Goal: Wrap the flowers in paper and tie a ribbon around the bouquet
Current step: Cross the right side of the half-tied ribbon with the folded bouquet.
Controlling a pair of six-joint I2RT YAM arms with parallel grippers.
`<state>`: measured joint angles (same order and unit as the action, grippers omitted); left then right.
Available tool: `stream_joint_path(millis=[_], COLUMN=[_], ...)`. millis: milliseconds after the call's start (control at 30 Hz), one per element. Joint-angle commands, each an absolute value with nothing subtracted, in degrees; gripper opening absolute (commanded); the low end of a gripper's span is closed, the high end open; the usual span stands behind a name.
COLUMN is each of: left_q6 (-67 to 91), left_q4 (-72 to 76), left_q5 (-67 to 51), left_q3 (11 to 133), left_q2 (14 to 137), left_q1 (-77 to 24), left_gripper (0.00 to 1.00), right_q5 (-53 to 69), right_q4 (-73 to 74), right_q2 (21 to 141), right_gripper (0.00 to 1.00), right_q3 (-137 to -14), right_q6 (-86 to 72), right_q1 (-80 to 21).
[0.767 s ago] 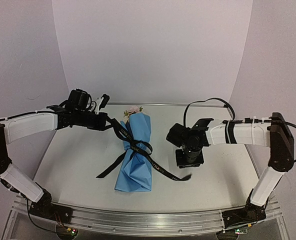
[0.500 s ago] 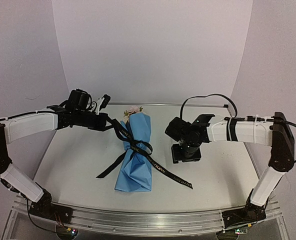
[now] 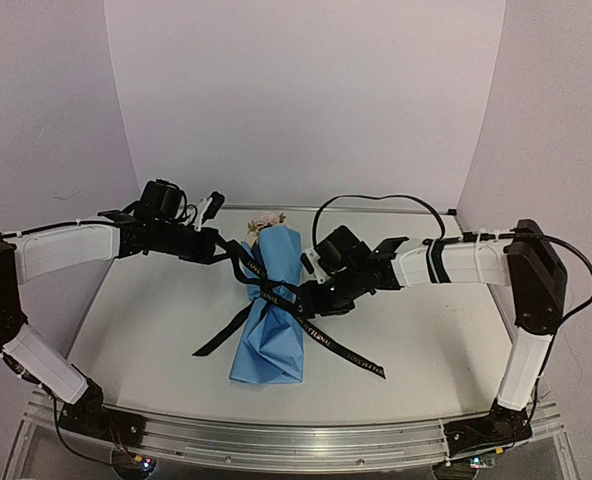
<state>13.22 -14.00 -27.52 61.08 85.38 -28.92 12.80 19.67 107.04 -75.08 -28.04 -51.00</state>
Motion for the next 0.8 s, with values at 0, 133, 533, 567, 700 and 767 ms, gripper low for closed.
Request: stream_joint_path(millis=[0,133,533,567,700,767], left_q6=[11.65,11.66,11.86,11.87,11.78,11.78], left_q4=[-13.65,-13.74,-13.97,-13.99,-14.32,-14.47], left_q5=[-28.73,-28.56,-28.25,-28.24,-28.06,-28.03], left_q3=[64.03,64.15,64.84,64.88,65.05,65.06], left_q2=[85.65,85.81,86.66,86.66,86.57,86.48], left_q1=[-28.64,-28.65,-28.66,-28.65,-28.65,-28.69], left_gripper=[0.0,0.0,0.0,0.0,0.0,0.0], right_q5=[17.94,18.17,23.09,23.44,23.99,24.15], right_q4=[11.06,8.53,3.27,2.95,1.94,1.81], right_q2=[108.89,109.23,112.16,112.4,112.63,112.07], right_gripper=[0.57,0.57,0.51,0.51,0.45,0.38], right_q3=[-72.28,-68.71,-64.45,-64.43,-64.09,-63.67], right_q6=[-25.24,-25.53,-26.42,-26.53,-27.12,-27.43], right_q1=[-48.9,-47.11,-46.63,-46.64,-46.65,-46.63])
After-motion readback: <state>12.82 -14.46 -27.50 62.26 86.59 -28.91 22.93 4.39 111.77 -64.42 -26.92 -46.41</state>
